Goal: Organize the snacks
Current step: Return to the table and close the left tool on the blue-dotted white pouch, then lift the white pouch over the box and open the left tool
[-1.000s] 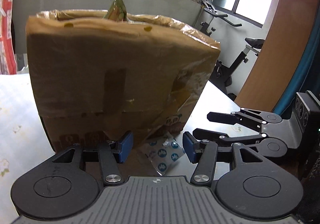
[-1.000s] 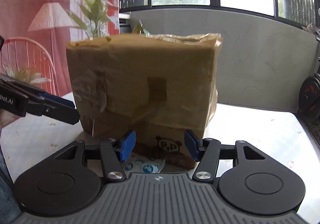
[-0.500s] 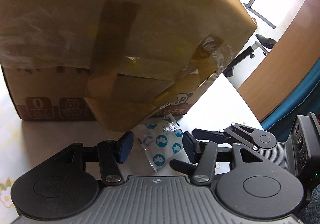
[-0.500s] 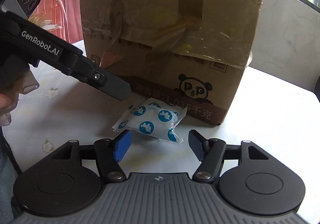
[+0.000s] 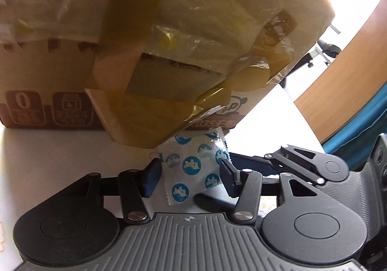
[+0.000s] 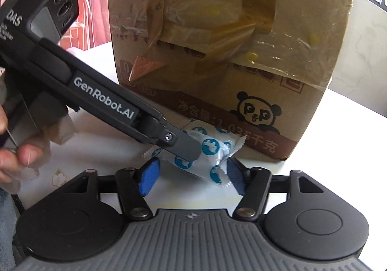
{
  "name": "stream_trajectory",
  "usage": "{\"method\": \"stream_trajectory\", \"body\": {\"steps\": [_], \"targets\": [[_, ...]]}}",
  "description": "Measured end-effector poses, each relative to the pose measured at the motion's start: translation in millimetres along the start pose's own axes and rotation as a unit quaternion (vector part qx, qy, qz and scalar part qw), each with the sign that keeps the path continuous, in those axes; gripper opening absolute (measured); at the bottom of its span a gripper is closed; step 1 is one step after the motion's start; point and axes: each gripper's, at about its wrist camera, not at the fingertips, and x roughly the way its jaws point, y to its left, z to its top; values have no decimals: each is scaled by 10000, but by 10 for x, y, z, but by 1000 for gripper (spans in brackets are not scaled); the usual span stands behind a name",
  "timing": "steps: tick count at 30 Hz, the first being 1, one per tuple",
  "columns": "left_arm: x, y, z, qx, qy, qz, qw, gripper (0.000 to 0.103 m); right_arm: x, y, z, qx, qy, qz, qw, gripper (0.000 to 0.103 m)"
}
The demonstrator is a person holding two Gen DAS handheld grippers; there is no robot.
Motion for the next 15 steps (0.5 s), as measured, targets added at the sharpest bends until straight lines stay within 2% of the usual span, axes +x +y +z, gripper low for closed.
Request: {"method": "stream_trajectory", "body": {"steps": [3, 8, 15], "targets": [[-46, -52, -39, 137, -45, 44, 9999, 38, -28, -14, -1, 50, -33, -19, 10000, 52], [-63, -119, -99, 188, -37, 46, 9998, 37, -106, -5, -11, 240, -74, 3, 9997, 40], [-220, -229, -129, 271, -208, -1, 9994, 37, -237, 36, -11, 267, -150, -65, 9995, 40]]}}
